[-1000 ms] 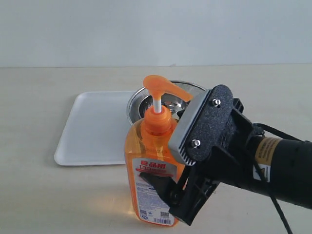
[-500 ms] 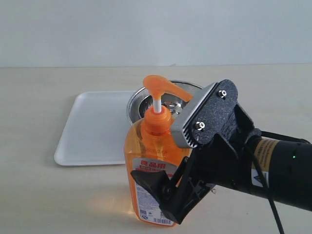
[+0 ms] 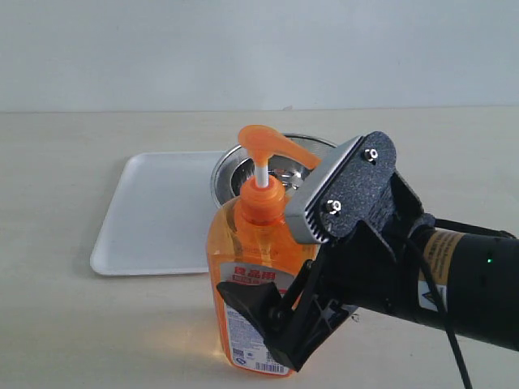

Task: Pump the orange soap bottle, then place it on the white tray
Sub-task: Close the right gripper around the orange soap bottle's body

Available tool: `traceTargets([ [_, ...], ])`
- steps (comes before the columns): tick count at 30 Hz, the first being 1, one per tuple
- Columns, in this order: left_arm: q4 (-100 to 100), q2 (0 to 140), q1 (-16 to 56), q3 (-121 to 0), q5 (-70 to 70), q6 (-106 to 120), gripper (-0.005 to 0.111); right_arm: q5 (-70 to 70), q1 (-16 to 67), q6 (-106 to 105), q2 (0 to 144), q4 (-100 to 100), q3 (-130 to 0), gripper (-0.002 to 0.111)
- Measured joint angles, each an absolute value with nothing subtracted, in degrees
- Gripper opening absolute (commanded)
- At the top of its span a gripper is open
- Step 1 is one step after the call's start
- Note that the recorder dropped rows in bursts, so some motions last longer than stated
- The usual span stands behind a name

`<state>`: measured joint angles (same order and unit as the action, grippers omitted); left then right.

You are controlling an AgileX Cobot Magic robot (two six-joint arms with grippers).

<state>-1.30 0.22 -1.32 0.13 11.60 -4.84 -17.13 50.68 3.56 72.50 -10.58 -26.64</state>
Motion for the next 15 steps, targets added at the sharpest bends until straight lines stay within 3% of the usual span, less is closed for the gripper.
traceTargets([
  [15, -1.3, 0.2, -1.3, 0.1, 11.6, -4.8, 0.005, -17.1, 50.7, 6.1, 72.5, -10.6, -26.6, 0.104],
])
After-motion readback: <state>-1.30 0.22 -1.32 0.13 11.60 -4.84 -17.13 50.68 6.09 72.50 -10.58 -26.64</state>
